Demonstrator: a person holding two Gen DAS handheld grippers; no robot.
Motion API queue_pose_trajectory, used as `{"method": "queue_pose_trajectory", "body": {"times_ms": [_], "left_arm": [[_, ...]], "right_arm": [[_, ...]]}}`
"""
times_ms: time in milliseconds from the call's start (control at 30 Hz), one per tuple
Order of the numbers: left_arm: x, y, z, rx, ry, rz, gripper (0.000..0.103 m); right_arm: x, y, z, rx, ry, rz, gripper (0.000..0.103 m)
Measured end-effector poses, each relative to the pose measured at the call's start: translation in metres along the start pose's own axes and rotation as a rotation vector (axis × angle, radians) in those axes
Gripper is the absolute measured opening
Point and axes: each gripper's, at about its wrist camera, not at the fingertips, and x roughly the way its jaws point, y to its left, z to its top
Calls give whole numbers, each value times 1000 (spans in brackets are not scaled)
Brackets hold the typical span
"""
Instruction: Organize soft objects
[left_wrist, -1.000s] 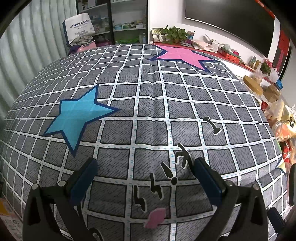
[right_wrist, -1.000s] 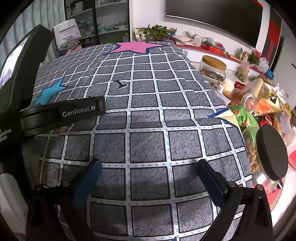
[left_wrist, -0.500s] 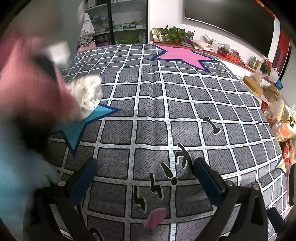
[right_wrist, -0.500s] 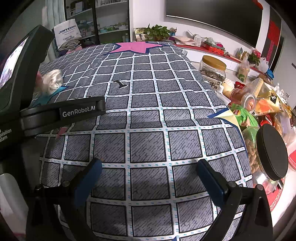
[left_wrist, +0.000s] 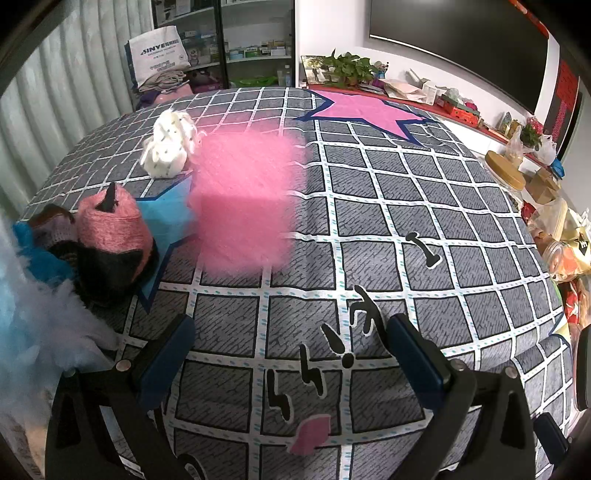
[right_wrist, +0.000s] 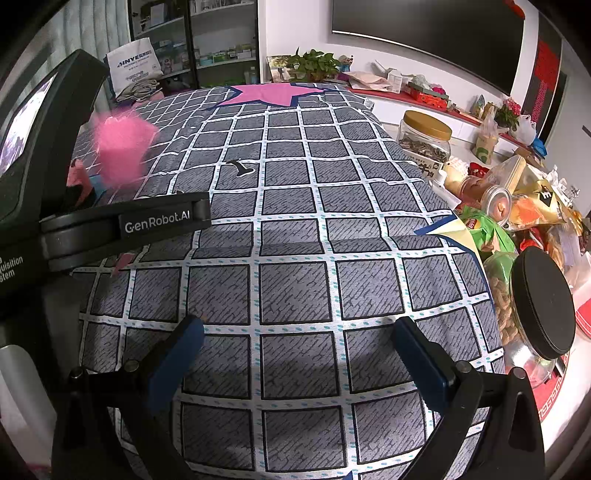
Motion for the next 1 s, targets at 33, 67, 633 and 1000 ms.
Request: {"method": "queue_pose_trajectory", "body": {"times_ms": [33,67,633,1000], "left_arm": [[0,0,0,0,0,0,103],[0,0,0,0,0,0,103],[-1,0,-1,1,0,0,103],[0,0,0,2,0,0,103]], "right_arm": [[0,0,0,0,0,0,102],[0,0,0,0,0,0,102],[-6,-18,15,50,206,58,102],[-62,-60,18,194,240,200,102]]}}
